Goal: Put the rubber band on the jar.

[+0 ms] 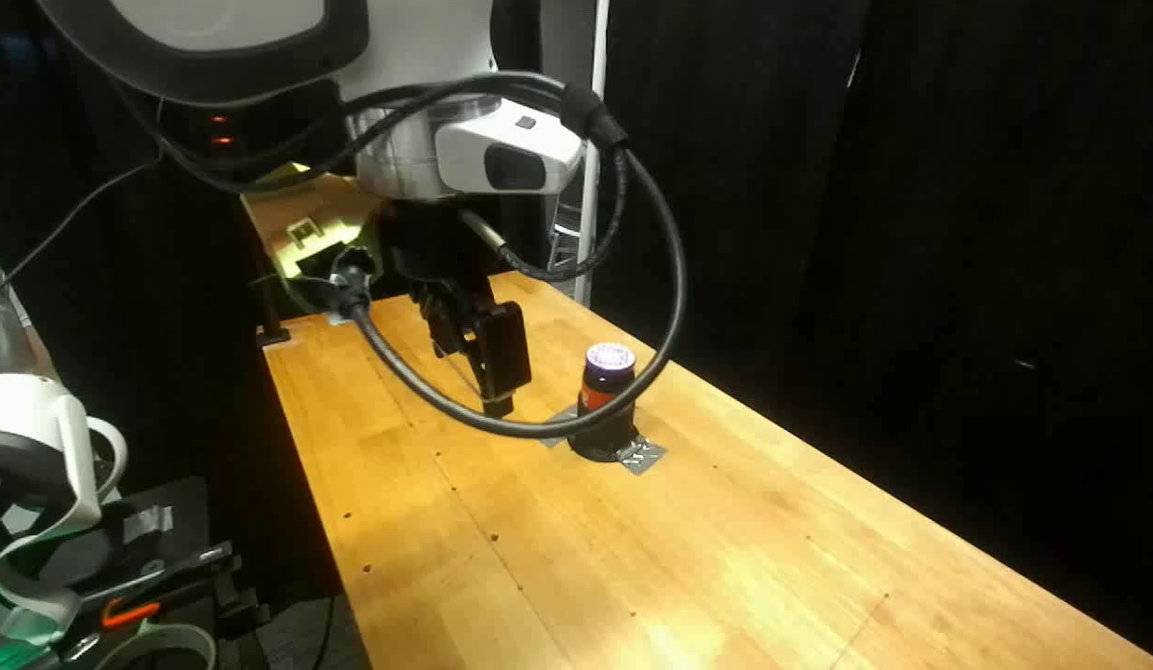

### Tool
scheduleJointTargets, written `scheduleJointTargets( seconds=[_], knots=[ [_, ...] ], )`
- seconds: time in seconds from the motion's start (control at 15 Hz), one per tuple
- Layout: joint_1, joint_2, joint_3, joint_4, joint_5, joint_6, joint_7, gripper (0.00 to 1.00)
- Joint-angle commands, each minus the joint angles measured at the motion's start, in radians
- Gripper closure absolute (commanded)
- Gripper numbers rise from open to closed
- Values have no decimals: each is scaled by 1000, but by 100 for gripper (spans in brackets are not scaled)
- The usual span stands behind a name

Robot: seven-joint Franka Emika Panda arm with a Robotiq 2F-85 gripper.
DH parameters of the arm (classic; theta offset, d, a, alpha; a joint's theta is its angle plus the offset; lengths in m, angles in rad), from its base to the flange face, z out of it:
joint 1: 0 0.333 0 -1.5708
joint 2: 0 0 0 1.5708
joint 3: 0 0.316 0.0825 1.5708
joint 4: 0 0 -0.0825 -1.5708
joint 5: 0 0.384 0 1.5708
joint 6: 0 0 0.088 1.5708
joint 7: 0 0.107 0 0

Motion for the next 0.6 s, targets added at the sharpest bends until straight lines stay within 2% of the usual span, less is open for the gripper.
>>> scheduleJointTargets(
  seconds=[0.0,0.2,0.53],
  knots=[
    [-7,0,8,2,3,-2,-2,0],
    [-7,-1,8,3,3,-2,-2,0],
    [5,194,118,220,-94,-42,137,0]
  ],
)
